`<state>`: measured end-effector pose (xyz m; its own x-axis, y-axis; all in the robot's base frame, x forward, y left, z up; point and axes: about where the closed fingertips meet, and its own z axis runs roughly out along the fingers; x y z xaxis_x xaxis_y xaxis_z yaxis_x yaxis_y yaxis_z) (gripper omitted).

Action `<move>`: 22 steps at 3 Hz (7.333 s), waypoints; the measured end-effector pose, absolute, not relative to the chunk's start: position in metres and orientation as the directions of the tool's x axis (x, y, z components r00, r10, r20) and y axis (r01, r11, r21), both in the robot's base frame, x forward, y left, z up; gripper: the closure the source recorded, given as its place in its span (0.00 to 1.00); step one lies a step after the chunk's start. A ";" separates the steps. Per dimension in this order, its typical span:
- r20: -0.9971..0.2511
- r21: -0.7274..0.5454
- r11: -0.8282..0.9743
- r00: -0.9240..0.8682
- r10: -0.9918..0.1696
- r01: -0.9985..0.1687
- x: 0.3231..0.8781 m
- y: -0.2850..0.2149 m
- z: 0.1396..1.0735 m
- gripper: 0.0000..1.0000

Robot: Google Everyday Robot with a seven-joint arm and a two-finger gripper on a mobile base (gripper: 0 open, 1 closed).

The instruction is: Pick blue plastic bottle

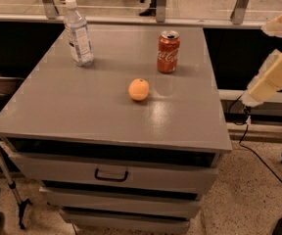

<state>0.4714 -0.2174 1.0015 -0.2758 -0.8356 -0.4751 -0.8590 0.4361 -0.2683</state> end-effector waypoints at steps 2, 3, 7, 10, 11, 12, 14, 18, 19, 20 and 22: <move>-0.707 -0.238 0.610 -0.295 -0.642 -0.756 0.522 -0.210 1.036 0.00; -0.745 -0.204 0.639 -0.306 -0.592 -0.741 0.548 -0.194 1.045 0.00; -0.752 -0.243 0.654 -0.287 -0.594 -0.716 0.612 -0.128 1.047 0.00; -0.850 -0.202 0.624 -0.182 -0.494 -0.755 0.682 -0.041 1.039 0.00; -0.887 -0.220 0.549 -0.068 -0.456 -0.806 0.697 -0.008 1.030 0.00; -0.889 -0.258 0.487 0.008 -0.457 -0.835 0.706 0.024 1.020 0.00; -0.852 -0.265 0.469 -0.024 -0.524 -0.842 0.726 0.077 0.994 0.00; -0.826 -0.185 0.486 -0.133 -0.548 -0.854 0.752 0.103 0.971 0.00; -0.831 -0.128 0.496 -0.180 -0.526 -0.859 0.764 0.117 0.956 0.00; -0.845 -0.085 0.495 -0.201 -0.496 -0.865 0.773 0.134 0.944 0.00; -0.882 -0.045 0.466 -0.184 -0.433 -0.883 0.780 0.169 0.934 0.00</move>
Offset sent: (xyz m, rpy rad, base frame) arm 0.0801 0.0096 0.0560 0.4110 -0.1883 -0.2301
